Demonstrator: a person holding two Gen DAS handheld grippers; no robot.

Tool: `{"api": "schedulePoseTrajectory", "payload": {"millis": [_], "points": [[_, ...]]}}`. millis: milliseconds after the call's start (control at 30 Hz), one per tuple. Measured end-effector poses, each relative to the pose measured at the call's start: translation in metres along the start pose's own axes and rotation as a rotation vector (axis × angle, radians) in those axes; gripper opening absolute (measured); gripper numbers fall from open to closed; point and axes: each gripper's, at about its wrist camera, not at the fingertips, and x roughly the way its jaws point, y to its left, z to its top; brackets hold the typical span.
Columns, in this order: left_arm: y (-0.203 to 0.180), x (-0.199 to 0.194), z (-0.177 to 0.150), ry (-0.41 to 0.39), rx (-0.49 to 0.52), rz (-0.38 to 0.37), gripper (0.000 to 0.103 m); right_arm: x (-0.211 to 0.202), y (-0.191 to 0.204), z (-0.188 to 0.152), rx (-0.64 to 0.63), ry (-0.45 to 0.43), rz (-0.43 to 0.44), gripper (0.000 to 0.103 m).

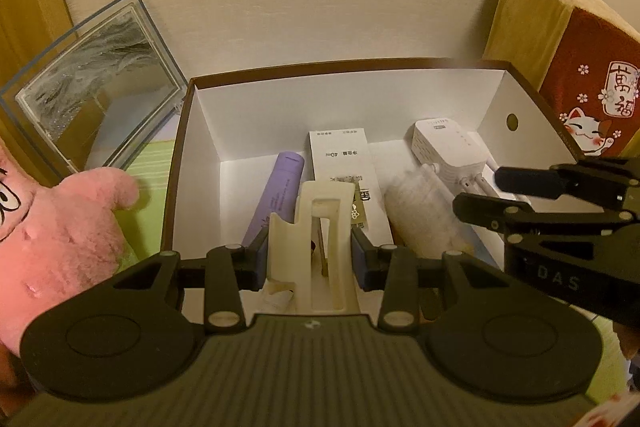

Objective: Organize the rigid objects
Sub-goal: 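Lower the holder with the left tool while the right tool lowers the medicine box, then open both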

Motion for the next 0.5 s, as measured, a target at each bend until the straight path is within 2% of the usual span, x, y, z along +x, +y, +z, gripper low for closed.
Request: {"api": "schedulePoseTrajectory", "payload": {"millis": [133,333,400,467,500], "points": [[0.0011,0.0003,-0.0016,0.001,0.003,-0.002,0.036,-0.0007,-0.0076,-0.0033,0.054,0.012,0.025,0.048],[0.0016,0.0018,-0.0016,-0.001,0.008,-0.006,0.036,-0.0025,-0.0099,-0.0057,0.065,0.023,0.031,0.049],[0.0012,-0.0003,-0.0016,-0.016,0.011,-0.013,0.041,-0.0044,-0.0096,-0.007,0.068,0.027,0.032,0.051],[-0.0006,-0.0042,-0.0014,-0.038,0.023,-0.002,0.056,-0.0077,-0.0094,-0.0086,0.073,0.024,0.035,0.054],[-0.0017,-0.0065,-0.0013,-0.05,0.03,0.003,0.058,-0.0098,-0.0092,-0.0096,0.074,0.022,0.036,0.057]]}}
